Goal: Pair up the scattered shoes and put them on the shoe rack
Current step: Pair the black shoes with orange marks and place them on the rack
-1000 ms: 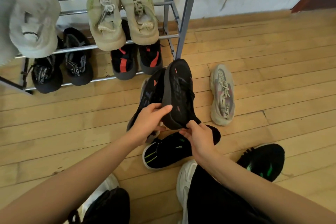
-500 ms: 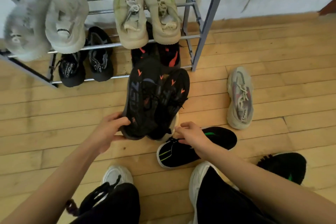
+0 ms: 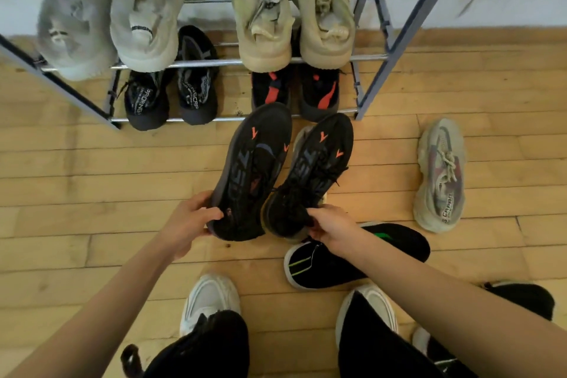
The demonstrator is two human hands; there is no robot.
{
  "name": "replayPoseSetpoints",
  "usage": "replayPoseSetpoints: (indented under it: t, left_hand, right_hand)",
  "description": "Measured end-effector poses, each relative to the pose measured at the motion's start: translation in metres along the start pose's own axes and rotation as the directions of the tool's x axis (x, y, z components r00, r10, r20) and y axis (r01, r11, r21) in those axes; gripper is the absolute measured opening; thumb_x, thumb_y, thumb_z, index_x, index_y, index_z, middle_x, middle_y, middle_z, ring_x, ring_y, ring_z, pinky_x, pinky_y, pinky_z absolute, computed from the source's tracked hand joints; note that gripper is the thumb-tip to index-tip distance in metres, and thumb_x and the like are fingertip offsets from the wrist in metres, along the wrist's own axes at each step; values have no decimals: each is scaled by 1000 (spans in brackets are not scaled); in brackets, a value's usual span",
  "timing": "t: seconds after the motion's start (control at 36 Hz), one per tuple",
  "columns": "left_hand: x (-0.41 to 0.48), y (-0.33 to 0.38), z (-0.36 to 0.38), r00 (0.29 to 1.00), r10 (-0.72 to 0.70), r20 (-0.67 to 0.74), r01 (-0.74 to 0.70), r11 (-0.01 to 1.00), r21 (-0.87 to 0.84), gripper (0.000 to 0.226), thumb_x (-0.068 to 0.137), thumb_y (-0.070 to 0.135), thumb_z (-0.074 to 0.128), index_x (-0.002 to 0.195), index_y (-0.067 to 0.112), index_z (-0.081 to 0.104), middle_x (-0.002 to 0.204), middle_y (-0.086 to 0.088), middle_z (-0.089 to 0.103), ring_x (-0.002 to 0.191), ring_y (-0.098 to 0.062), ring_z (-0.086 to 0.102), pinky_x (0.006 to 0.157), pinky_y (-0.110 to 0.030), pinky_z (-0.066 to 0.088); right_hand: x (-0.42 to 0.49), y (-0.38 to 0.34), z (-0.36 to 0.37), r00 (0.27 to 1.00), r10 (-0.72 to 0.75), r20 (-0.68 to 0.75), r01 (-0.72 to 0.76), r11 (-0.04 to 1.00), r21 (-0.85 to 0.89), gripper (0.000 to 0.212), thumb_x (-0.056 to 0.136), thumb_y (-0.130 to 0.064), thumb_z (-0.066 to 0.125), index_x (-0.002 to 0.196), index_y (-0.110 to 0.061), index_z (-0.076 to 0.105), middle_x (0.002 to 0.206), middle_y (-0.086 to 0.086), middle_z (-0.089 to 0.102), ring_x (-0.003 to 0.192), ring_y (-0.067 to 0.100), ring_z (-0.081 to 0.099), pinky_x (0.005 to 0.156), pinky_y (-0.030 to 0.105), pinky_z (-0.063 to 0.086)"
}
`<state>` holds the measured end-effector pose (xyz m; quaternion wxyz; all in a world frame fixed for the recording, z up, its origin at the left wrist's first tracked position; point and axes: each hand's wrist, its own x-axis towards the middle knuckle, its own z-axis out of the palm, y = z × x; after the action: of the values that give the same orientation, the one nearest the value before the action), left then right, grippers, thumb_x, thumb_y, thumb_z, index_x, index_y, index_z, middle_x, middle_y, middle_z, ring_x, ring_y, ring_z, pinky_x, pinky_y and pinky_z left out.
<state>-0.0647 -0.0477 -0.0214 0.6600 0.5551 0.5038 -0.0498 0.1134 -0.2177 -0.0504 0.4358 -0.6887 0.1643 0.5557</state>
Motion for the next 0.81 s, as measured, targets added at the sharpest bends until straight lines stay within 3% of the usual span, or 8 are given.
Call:
replayPoseSetpoints:
  t: [0.08,0.25,0.39,0.5,0.61,0.72,0.81]
  left_hand:
    - [1,-4,-1,999,38,2,-38,999,-24,46,84,-4,53,126,16,52,115,-9,63,106,-28,60,88,-43,52]
    - [-5,-9,2,994,107,-3,-107,991,-84,53,77,1,61,128,15,52,113,-8,63,107,-27,59,85,-36,50]
    - [-19,-2,6,981,189,-36,-191,980,-64,49,86,-8,52,131,12,49,111,-6,64,101,-19,61,86,-31,50]
    - [-35,18,8,961,272,-51,-276,957,-94,49,87,-9,51,130,14,49,109,-2,65,101,-14,61,90,-30,50]
    - [-54,42,9,926,375,-48,-378,920,-104,49,87,-9,49,130,16,49,113,-2,64,104,-12,60,87,-22,51]
    - [-71,69,5,896,442,-40,-443,885,-142,46,88,-10,48,120,23,53,112,-2,66,105,-13,61,84,-19,53]
    - [-82,88,0,879,474,-61,-476,861,-180,46,88,-8,50,122,23,52,119,-8,62,112,-20,57,92,-28,48]
  right_hand:
    - [-9,6,-5,999,1,46,-8,989,148,27,89,-7,61,115,-10,54,93,7,61,83,19,58,67,28,54]
    - [-19,22,-21,989,-146,-7,146,981,131,30,88,-8,64,115,-16,54,105,7,68,96,20,66,76,31,57]
    - [-39,14,-33,913,-391,-118,382,919,-94,36,89,-17,63,124,-19,54,112,3,67,103,23,66,93,43,54]
    - [-66,-12,-42,809,-577,-107,513,784,-351,35,90,-23,63,124,-20,53,113,-3,61,102,17,63,90,34,52]
    - [-95,-38,-47,739,-672,-58,587,683,-433,32,90,-22,62,119,-30,51,106,-7,59,95,15,63,74,22,48]
    - [-123,-59,-47,686,-726,-54,631,631,-451,36,91,-20,61,126,-23,54,104,-8,58,99,15,58,79,24,47]
    - [-142,-75,-47,645,-761,-69,666,604,-438,34,90,-19,61,123,-24,55,96,-13,56,99,17,59,83,29,49]
